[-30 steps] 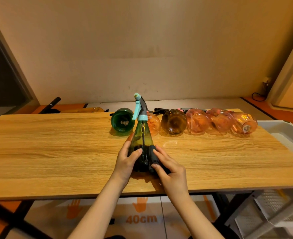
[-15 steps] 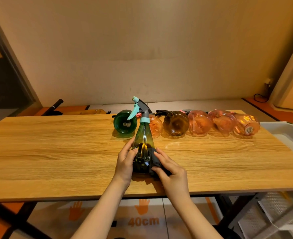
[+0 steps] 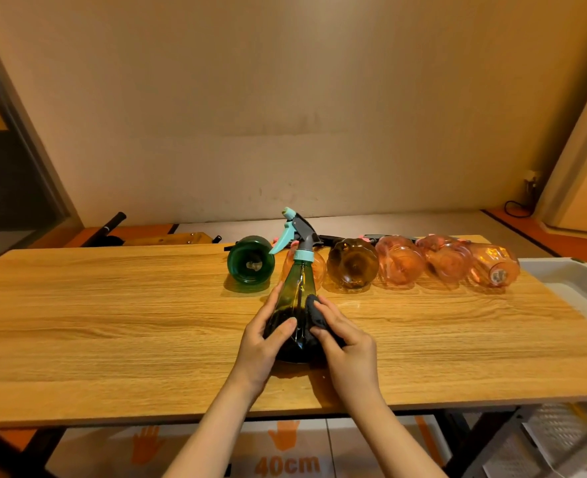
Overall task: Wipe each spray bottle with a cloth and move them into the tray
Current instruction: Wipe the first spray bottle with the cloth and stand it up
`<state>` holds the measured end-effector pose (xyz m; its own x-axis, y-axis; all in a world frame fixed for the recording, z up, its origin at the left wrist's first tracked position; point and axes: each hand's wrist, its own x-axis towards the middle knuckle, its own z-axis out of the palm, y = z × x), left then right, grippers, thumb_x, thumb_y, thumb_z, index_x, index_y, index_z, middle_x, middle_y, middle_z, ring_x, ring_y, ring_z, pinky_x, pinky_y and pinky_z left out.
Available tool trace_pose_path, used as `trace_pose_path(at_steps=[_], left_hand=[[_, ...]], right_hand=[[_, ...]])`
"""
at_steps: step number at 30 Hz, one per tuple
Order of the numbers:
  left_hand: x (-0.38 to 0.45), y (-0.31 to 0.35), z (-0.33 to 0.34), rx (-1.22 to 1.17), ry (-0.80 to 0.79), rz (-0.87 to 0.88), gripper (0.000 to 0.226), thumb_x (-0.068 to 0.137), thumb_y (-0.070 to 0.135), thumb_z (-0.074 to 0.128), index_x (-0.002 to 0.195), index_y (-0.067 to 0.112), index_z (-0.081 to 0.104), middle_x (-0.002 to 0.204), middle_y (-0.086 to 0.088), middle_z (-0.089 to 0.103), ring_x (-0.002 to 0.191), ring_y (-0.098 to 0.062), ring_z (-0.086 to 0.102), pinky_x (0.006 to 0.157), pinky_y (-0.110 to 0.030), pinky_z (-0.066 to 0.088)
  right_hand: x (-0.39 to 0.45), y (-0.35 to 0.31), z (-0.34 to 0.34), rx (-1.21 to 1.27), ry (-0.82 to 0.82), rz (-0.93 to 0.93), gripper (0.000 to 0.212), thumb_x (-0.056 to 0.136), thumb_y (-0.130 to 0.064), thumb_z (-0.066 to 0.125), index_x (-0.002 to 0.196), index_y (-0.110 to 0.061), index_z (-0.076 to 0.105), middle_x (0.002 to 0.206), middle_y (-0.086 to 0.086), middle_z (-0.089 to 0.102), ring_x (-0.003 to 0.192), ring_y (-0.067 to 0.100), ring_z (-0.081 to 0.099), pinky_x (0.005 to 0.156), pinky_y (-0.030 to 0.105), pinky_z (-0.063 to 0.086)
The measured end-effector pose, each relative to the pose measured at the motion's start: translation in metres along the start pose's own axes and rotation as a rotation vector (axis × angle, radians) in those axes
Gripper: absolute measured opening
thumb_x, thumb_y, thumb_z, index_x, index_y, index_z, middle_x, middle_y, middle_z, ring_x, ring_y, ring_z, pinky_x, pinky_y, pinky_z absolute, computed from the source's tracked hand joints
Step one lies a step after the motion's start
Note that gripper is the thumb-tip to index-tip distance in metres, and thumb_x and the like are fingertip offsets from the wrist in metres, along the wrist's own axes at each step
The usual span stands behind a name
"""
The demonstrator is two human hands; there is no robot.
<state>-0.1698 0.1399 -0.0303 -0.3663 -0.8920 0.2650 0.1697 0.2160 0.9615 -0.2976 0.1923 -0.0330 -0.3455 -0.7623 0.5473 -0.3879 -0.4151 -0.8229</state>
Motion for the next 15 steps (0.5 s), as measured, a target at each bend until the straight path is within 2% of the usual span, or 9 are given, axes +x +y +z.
trace_pose_path(at_steps=[3,6,8,10,15], left_hand=[[-0.001,0.002,0.001,-0.023,0.002,-0.005,0.067,0.07,0.038,0.067,0.134,0.036,0.048,0.133,0.01,0.058,0.123,-0.007,0.054,0.09,-0.022,0.049],[-0.002,0.005,0.003,-0.002,0.008,0.001,0.065,0.069,0.039,0.066,0.131,0.038,0.048,0.128,0.025,0.058,0.122,0.001,0.052,0.091,-0.02,0.049],[-0.002,0.004,0.001,-0.023,0.018,-0.012,0.066,0.068,0.039,0.066,0.132,0.039,0.048,0.131,0.021,0.058,0.124,-0.002,0.052,0.094,-0.025,0.05],[-0.002,0.004,0.0,-0.047,0.018,-0.03,0.066,0.067,0.039,0.067,0.131,0.039,0.05,0.133,0.012,0.058,0.123,-0.007,0.054,0.094,-0.03,0.051],[-0.003,0.006,0.003,-0.039,0.01,-0.041,0.063,0.065,0.042,0.065,0.127,0.038,0.051,0.132,0.012,0.056,0.12,-0.005,0.056,0.088,-0.025,0.052]], right_hand=[[0.017,-0.009,0.0,0.042,0.0,0.009,0.054,0.08,0.009,0.063,0.116,-0.03,0.054,0.122,-0.014,0.055,0.117,-0.013,0.045,0.097,0.008,0.036],[0.037,-0.02,0.003,0.061,0.007,0.013,0.049,0.082,0.006,0.062,0.119,-0.024,0.053,0.124,-0.011,0.055,0.119,-0.008,0.045,0.094,0.004,0.034],[0.044,-0.023,0.006,0.053,-0.011,0.021,0.047,0.083,0.004,0.062,0.12,-0.023,0.053,0.125,-0.008,0.055,0.121,-0.002,0.045,0.095,0.004,0.034],[0.042,-0.022,0.007,0.054,-0.012,0.022,0.047,0.083,0.004,0.062,0.12,-0.024,0.053,0.125,-0.011,0.055,0.12,-0.005,0.045,0.096,0.007,0.036],[0.036,-0.018,0.0,0.084,0.022,0.056,0.051,0.082,0.006,0.062,0.115,-0.032,0.053,0.118,-0.019,0.054,0.112,-0.019,0.044,0.094,0.005,0.036]])
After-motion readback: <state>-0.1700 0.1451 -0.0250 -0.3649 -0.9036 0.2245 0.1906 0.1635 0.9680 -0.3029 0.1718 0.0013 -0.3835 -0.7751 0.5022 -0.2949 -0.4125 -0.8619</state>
